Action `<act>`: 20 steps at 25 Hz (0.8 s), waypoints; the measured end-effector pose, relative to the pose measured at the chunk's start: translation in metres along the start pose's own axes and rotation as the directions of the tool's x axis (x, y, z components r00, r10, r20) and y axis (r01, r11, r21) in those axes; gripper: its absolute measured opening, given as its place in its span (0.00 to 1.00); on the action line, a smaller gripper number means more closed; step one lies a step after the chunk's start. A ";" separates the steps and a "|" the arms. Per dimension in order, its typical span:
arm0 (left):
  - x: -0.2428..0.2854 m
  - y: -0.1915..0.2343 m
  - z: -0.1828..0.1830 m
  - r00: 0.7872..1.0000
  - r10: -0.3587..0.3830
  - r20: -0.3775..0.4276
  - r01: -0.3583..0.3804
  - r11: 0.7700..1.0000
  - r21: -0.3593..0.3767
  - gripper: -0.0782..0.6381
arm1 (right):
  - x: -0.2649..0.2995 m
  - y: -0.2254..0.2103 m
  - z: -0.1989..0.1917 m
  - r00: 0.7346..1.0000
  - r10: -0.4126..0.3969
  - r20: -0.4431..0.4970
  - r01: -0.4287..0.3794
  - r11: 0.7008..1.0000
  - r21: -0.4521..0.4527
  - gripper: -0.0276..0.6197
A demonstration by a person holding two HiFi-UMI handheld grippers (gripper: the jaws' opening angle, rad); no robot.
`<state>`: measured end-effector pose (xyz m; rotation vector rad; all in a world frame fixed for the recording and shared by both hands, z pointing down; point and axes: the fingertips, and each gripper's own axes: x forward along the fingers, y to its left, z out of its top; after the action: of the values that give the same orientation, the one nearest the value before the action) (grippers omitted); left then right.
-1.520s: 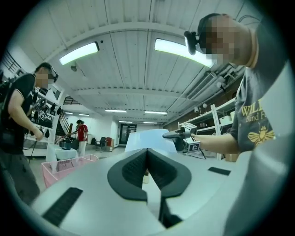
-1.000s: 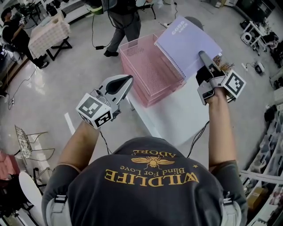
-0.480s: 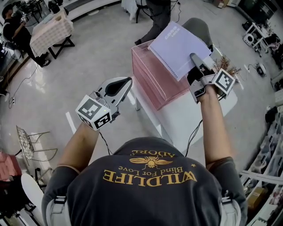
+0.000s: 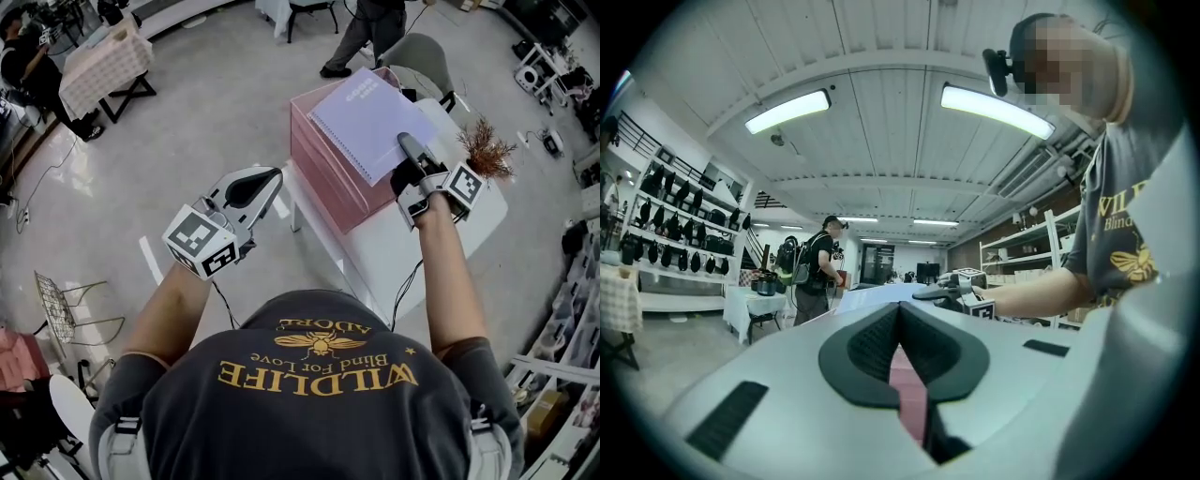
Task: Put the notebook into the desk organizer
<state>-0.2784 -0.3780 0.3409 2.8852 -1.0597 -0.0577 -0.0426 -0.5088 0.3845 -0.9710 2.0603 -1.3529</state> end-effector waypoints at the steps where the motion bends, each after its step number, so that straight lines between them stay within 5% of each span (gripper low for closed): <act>1: 0.002 0.000 0.001 1.000 -0.002 -0.001 0.002 1.000 -0.002 0.11 | 0.000 -0.003 0.000 1.000 -0.012 -0.004 0.012 1.000 -0.002 0.09; 7: 0.003 0.001 -0.001 1.000 -0.014 -0.005 0.013 1.000 -0.014 0.11 | 0.004 -0.021 -0.008 0.986 -0.159 -0.043 0.153 0.981 -0.119 0.09; 12: 0.002 0.005 -0.009 1.000 -0.017 -0.006 0.016 0.999 -0.029 0.11 | 0.002 -0.039 -0.011 0.947 -0.318 -0.048 0.289 0.907 -0.307 0.09; 16: 0.002 0.006 -0.014 1.000 -0.022 -0.007 0.021 0.999 -0.040 0.11 | -0.003 -0.054 -0.013 0.890 -0.456 -0.022 0.380 0.766 -0.518 0.09; 20: 0.003 0.007 -0.014 1.000 -0.025 -0.009 0.024 0.999 -0.048 0.11 | -0.004 -0.064 -0.017 0.813 -0.582 0.024 0.417 0.553 -0.721 0.12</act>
<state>-0.2798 -0.3848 0.3555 2.8529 -1.0069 -0.0700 -0.0333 -0.5122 0.4505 -1.9568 2.6753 -0.8931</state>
